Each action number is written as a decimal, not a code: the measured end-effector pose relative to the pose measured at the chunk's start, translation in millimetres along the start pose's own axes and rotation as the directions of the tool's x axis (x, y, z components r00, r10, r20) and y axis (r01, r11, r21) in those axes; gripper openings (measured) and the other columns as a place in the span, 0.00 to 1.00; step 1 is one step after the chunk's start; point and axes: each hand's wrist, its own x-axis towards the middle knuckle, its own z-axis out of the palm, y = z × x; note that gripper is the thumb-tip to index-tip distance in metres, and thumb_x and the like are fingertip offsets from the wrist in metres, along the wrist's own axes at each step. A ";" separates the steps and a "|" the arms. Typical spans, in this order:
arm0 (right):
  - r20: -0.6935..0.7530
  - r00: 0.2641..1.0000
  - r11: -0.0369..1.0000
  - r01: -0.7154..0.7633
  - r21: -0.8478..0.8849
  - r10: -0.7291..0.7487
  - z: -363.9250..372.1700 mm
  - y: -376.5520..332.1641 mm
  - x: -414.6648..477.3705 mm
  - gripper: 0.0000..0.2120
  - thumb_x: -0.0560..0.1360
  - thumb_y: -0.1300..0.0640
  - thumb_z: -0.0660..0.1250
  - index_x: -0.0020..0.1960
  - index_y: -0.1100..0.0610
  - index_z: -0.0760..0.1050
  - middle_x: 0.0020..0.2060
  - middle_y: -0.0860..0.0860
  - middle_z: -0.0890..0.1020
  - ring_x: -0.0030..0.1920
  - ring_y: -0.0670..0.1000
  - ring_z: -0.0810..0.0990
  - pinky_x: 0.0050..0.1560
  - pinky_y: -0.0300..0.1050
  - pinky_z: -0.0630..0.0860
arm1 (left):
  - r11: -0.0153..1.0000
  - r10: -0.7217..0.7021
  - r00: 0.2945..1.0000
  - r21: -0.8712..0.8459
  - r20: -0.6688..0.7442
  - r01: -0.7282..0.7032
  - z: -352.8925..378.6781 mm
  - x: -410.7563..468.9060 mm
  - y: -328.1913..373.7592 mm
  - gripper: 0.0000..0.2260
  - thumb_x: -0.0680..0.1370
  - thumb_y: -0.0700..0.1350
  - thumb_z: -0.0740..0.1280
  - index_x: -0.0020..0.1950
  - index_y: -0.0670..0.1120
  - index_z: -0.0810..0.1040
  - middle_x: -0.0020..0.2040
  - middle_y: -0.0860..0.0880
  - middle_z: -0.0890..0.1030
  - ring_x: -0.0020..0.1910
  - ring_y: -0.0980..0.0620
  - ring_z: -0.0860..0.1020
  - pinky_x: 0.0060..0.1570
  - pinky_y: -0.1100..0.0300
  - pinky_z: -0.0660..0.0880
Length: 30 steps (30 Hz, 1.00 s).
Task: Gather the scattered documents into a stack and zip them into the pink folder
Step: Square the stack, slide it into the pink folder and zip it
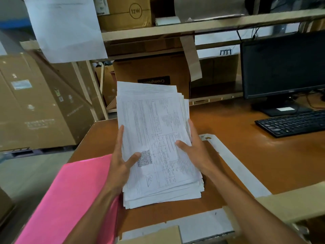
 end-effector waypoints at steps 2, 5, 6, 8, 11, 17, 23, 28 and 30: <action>-0.006 0.999 0.999 0.032 0.022 -0.031 -6.8 -6.7 -0.7 0.34 0.81 0.53 0.66 0.80 0.38 0.53 0.75 0.38 0.66 0.75 0.48 0.68 0.70 0.58 0.73 | 0.999 0.039 0.999 0.002 0.004 -0.039 5.5 2.9 4.9 0.45 0.76 0.40 0.74 0.81 0.64 0.50 0.75 0.71 0.63 0.70 0.69 0.69 0.55 0.70 0.76; -0.063 0.982 0.983 0.178 -0.038 -0.180 -17.1 -20.4 -0.5 0.33 0.81 0.50 0.66 0.77 0.33 0.53 0.74 0.37 0.68 0.73 0.46 0.70 0.68 0.55 0.75 | 0.992 0.116 0.993 0.053 -0.014 -0.115 16.7 11.1 22.3 0.47 0.76 0.41 0.74 0.82 0.60 0.45 0.78 0.64 0.60 0.71 0.67 0.68 0.58 0.71 0.74; -0.084 0.968 0.971 0.233 -0.060 -0.238 -21.2 -28.0 1.9 0.33 0.81 0.49 0.66 0.77 0.31 0.52 0.74 0.37 0.68 0.73 0.44 0.70 0.68 0.54 0.75 | 0.985 0.157 0.987 0.073 -0.020 -0.155 19.6 17.3 30.3 0.46 0.77 0.39 0.73 0.82 0.58 0.45 0.77 0.66 0.60 0.72 0.67 0.67 0.59 0.72 0.73; -0.125 0.931 0.938 0.331 -0.100 -0.342 -31.3 -44.0 13.1 0.34 0.82 0.53 0.66 0.79 0.36 0.51 0.74 0.38 0.68 0.73 0.42 0.69 0.69 0.53 0.74 | 0.969 0.232 0.972 0.094 -0.023 -0.229 25.4 32.7 51.4 0.45 0.77 0.37 0.72 0.82 0.57 0.44 0.75 0.72 0.61 0.72 0.66 0.67 0.60 0.72 0.72; -0.144 0.891 0.902 0.418 -0.109 -0.431 -45.2 -65.3 28.8 0.38 0.83 0.57 0.64 0.83 0.44 0.44 0.78 0.40 0.62 0.75 0.43 0.66 0.71 0.54 0.70 | 0.938 0.329 0.944 0.119 0.000 -0.327 27.0 55.3 72.4 0.47 0.78 0.39 0.72 0.82 0.58 0.41 0.76 0.73 0.59 0.74 0.63 0.67 0.63 0.65 0.74; -0.099 0.922 0.927 0.370 -0.057 -0.374 -40.7 -35.9 15.2 0.36 0.82 0.46 0.58 0.80 0.37 0.38 0.75 0.39 0.66 0.71 0.43 0.72 0.66 0.56 0.77 | 0.943 0.296 0.954 0.172 -0.047 -0.284 48.5 42.1 49.7 0.47 0.75 0.47 0.75 0.81 0.60 0.44 0.69 0.77 0.65 0.68 0.69 0.70 0.60 0.68 0.72; -0.152 0.904 0.914 0.381 -0.139 -0.399 -37.3 -33.7 14.8 0.33 0.86 0.52 0.56 0.82 0.41 0.39 0.77 0.40 0.64 0.73 0.41 0.69 0.66 0.49 0.77 | 0.929 0.308 0.948 0.244 -0.085 -0.280 60.0 42.1 50.1 0.44 0.79 0.40 0.71 0.82 0.62 0.44 0.78 0.58 0.65 0.73 0.57 0.69 0.67 0.49 0.74; -0.196 0.854 0.875 0.459 -0.152 -0.482 -46.3 -60.8 29.4 0.33 0.85 0.48 0.55 0.82 0.40 0.38 0.79 0.41 0.61 0.76 0.45 0.67 0.69 0.60 0.73 | 0.911 0.374 0.919 0.236 -0.127 -0.338 57.2 62.2 73.0 0.46 0.79 0.41 0.72 0.82 0.61 0.42 0.76 0.55 0.68 0.71 0.54 0.72 0.63 0.52 0.77; -0.173 0.858 0.875 0.466 -0.132 -0.483 -49.4 -67.9 31.4 0.34 0.84 0.46 0.56 0.81 0.39 0.37 0.78 0.42 0.62 0.75 0.46 0.68 0.68 0.61 0.74 | 0.908 0.385 0.912 0.231 -0.140 -0.348 53.3 67.7 74.4 0.47 0.78 0.42 0.73 0.82 0.60 0.42 0.75 0.56 0.68 0.70 0.55 0.73 0.61 0.57 0.77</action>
